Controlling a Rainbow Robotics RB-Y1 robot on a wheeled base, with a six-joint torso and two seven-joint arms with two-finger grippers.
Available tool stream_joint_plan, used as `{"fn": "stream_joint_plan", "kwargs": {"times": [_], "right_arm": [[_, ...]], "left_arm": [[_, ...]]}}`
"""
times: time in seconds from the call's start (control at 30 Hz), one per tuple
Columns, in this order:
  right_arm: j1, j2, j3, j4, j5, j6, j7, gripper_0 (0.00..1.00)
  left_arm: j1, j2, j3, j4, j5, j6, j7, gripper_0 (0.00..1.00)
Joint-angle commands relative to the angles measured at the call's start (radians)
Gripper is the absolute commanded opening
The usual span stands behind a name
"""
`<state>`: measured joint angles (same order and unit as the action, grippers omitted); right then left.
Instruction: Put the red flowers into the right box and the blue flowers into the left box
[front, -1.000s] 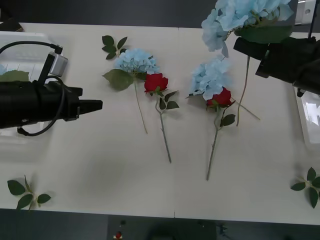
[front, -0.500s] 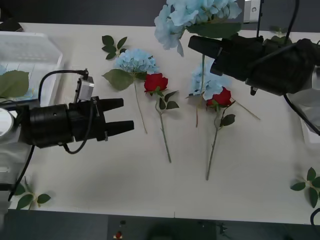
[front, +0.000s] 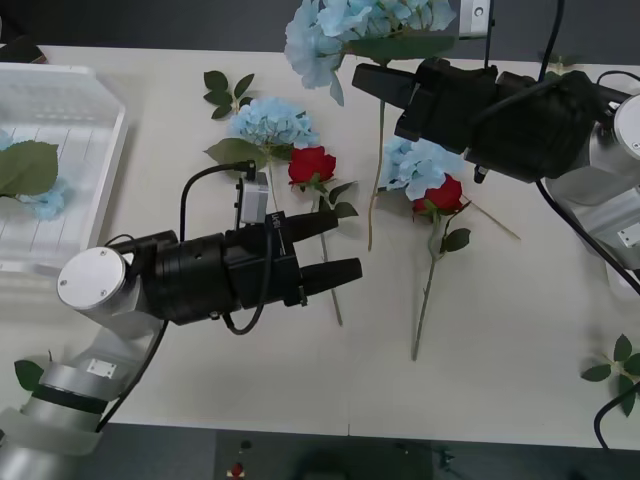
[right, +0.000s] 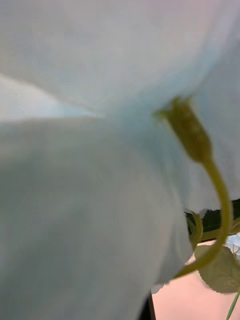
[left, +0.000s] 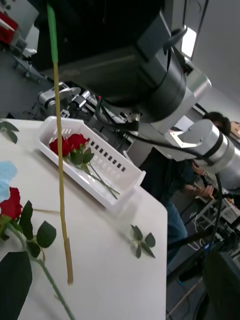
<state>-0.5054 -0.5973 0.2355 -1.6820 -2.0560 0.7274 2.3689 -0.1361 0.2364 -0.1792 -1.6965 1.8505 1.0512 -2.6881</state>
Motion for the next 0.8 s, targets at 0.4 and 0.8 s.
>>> {"fn": "stream_joint_plan", "kwargs": {"times": [0.4,0.8], "right_arm": [[-0.038,0.001,0.018,-0.013,-0.006,0.017,-0.056,0.0],[-0.036,0.001,0.018,-0.013,-0.004,0.017,-0.065,0.0]], "left_arm": [[-0.096,-0.035,-0.152,-0.02,0.013,-0.343,-0.017,1.0],[-0.152,-0.039,-0.194,0.031,0.012,-0.412,-0.017,0.0]]}}
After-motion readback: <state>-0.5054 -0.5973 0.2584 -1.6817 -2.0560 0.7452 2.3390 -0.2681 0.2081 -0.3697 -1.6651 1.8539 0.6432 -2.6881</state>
